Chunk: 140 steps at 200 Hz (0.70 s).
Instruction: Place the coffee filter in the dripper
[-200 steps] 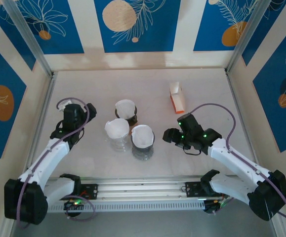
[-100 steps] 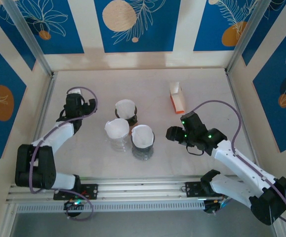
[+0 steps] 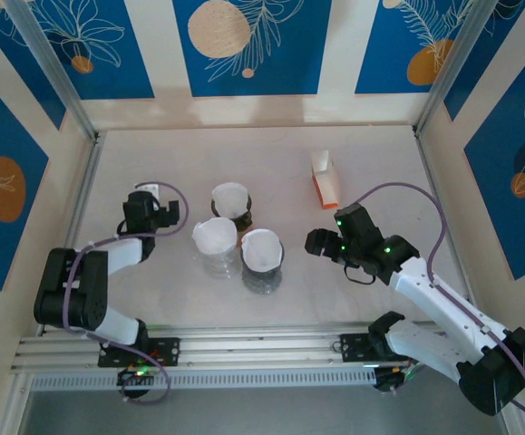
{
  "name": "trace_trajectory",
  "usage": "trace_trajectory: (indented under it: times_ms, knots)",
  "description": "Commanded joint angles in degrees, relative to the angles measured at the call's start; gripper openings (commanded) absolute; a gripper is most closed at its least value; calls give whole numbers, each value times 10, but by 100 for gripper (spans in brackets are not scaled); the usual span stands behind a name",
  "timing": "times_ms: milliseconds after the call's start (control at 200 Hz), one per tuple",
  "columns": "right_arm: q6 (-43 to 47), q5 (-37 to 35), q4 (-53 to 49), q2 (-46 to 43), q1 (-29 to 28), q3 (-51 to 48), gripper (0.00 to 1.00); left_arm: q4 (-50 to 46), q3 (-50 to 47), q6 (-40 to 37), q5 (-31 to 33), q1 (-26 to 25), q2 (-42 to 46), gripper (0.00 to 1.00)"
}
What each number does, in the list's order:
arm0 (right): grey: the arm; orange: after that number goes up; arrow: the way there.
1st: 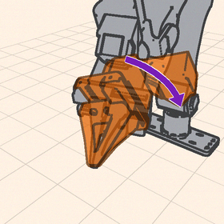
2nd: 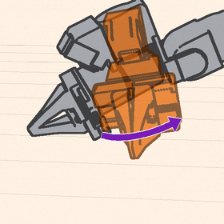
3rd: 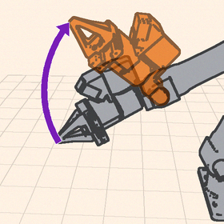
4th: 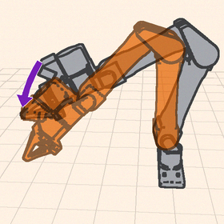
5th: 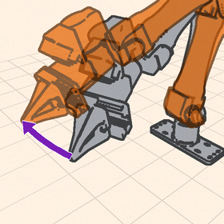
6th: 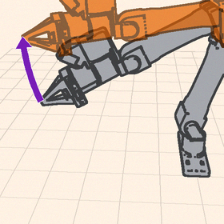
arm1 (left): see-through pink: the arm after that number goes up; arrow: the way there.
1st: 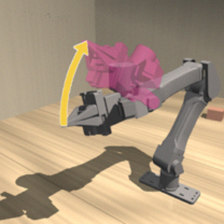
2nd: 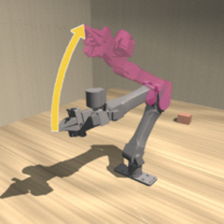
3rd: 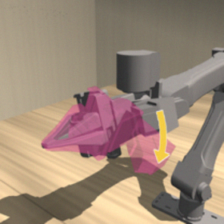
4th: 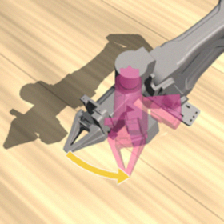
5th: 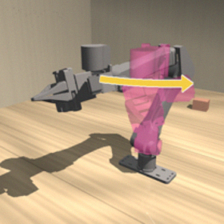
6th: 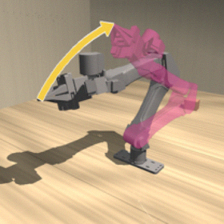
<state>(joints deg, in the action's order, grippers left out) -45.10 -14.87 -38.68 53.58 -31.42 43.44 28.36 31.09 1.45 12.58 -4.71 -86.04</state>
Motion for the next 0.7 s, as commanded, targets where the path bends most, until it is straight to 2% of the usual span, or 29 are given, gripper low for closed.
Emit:
trace_trajectory:
  times_ms: [0,20,240,305,355,395,450,505,695]
  knots:
    - [2,-36,-6,1,3,25,95,86,-16,-20,-27,5,-15,100]
    - [-1,-43,-7,3,3,27,100,87,-15,-21,-29,5,-15,100]
    - [15,-97,-6,39,6,54,99,104,-26,-31,-70,8,-16,100]
    - [18,-104,-7,52,12,63,99,142,-48,-33,-85,9,-14,100]
    - [18,-109,-7,60,20,68,99,217,-86,-35,-115,16,-26,100]
    - [20,-110,-3,63,26,70,99,304,-113,-34,-101,17,-45,100]
    - [31,-111,8,60,34,70,99,242,-103,-18,-65,16,-25,100]
    - [47,-114,33,50,40,64,99,277,-107,-22,-59,13,-38,100]
    - [116,-129,119,9,68,40,99,279,-110,-23,-30,5,-36,100]
